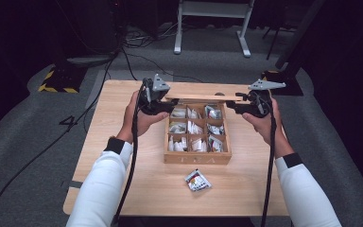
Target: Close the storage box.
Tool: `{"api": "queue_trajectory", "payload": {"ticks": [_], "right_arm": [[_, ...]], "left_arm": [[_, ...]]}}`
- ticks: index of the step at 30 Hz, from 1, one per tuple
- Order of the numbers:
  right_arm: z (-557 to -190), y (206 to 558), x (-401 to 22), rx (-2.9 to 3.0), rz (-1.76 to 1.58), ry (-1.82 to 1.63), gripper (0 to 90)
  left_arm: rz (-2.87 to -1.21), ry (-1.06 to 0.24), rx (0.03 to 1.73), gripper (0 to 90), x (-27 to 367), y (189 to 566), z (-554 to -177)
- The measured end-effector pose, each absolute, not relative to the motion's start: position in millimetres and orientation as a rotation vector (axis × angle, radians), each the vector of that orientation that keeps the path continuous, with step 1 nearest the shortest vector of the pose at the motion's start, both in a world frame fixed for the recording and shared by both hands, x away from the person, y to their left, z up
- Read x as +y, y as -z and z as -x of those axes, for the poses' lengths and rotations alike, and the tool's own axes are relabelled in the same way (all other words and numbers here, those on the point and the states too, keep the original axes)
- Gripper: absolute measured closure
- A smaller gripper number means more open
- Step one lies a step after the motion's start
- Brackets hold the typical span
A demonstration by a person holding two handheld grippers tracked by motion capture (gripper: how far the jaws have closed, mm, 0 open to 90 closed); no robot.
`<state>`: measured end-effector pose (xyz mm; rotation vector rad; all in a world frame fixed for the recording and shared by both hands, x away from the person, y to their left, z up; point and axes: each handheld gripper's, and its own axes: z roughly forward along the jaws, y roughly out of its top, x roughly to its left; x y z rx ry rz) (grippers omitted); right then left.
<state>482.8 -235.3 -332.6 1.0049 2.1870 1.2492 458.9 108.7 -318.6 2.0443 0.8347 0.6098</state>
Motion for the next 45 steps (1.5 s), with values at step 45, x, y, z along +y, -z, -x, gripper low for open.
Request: {"api": "queue_trajectory", "payload": {"ticks": [45], "right_arm": [[-430.0, 355.0, -231.6, 2.321, -0.821, -1.153, 33.9]], "left_arm": [[-2.171, -0.591, 0.771, 33.1, 110.8, 349.4, -411.7]]}}
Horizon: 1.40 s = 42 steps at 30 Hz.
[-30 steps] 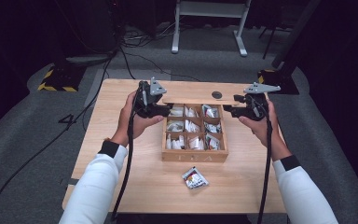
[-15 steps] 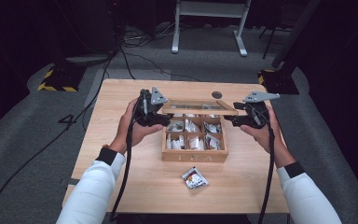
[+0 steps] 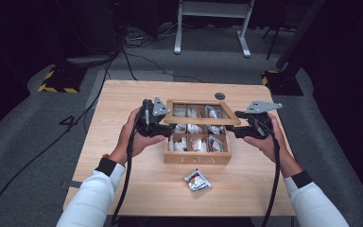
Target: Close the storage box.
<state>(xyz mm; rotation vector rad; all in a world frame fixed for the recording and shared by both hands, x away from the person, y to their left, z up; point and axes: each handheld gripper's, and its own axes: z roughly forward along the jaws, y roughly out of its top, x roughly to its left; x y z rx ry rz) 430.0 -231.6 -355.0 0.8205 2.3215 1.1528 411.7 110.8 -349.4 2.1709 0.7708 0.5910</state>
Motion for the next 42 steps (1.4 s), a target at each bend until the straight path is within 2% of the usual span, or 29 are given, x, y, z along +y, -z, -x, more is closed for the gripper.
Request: {"api": "queue_trajectory", "payload": {"ticks": [20, 32, 42], "right_arm": [[-414.6, 370.4, -238.9, 2.388, -0.793, -1.182, 30.1], [-411.1, 391.4, -240.1, 2.432, -0.804, -1.165, 25.5], [-411.2, 406.2, -241.4, 2.450, -0.845, -1.176, 25.8]], "left_arm": [[-2.200, -0.540, 0.738, 32.3, 109.9, 367.2, -396.7], [-2.199, -0.469, 0.740, 26.6, 114.6, 389.0, -394.1], [-2.216, -0.447, 0.744, 23.8, 115.2, 399.9, -394.2]]}}
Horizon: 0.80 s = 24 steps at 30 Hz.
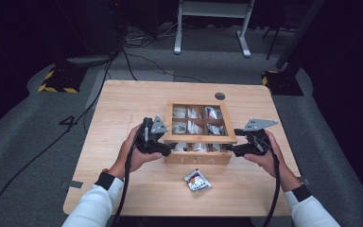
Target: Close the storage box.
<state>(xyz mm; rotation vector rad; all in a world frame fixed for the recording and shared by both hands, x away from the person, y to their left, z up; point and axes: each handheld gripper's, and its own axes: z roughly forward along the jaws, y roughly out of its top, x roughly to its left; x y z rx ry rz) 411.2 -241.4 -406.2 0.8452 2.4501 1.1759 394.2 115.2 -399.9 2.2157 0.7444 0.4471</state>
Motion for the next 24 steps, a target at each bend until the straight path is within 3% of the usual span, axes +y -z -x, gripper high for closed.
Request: {"api": "queue_trajectory", "payload": {"ticks": [24], "right_arm": [[-408.1, 429.6, -234.7, 2.524, -0.855, -1.129, 26.8]], "left_arm": [[-2.277, -0.396, 0.763, 23.5, 113.3, 424.2, -392.5]]}}
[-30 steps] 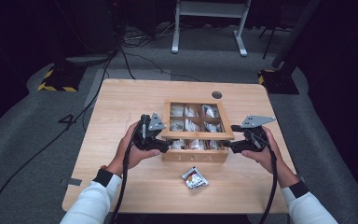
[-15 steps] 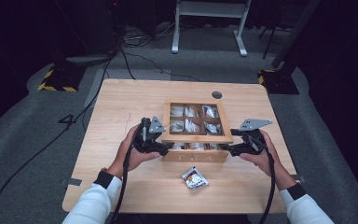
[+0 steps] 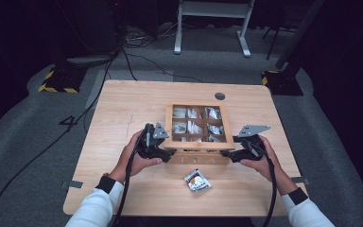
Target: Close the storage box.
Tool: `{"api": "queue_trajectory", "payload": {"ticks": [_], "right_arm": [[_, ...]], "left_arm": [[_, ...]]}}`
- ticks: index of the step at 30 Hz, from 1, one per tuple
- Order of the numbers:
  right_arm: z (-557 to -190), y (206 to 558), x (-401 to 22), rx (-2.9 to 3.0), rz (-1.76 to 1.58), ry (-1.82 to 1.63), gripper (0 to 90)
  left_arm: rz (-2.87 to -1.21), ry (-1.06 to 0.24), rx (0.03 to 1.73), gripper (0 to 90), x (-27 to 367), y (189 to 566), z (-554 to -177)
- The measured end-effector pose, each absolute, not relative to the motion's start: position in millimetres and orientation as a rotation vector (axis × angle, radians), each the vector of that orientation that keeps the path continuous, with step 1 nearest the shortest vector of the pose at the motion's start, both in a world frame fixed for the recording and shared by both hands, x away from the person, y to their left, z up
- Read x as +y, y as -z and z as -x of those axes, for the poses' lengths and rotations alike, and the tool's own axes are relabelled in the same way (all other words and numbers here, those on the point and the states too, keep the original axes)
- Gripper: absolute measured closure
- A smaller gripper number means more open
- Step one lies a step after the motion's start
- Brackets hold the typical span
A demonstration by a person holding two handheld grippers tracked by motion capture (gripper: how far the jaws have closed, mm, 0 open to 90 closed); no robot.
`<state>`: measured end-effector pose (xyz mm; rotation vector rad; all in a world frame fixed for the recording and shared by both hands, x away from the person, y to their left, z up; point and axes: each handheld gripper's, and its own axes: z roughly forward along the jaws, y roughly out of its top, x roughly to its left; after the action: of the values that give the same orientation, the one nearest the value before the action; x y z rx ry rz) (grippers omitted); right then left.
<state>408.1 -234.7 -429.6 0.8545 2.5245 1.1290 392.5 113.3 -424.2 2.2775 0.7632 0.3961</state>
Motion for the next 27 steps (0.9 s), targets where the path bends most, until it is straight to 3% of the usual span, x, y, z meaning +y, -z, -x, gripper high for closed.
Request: {"api": "queue_trajectory", "payload": {"ticks": [27], "right_arm": [[-391.6, 434.5, -245.9, 2.497, -0.864, -1.153, 31.7]], "left_arm": [[-2.250, -0.388, 0.706, 25.7, 117.0, 432.4, -373.6]]}}
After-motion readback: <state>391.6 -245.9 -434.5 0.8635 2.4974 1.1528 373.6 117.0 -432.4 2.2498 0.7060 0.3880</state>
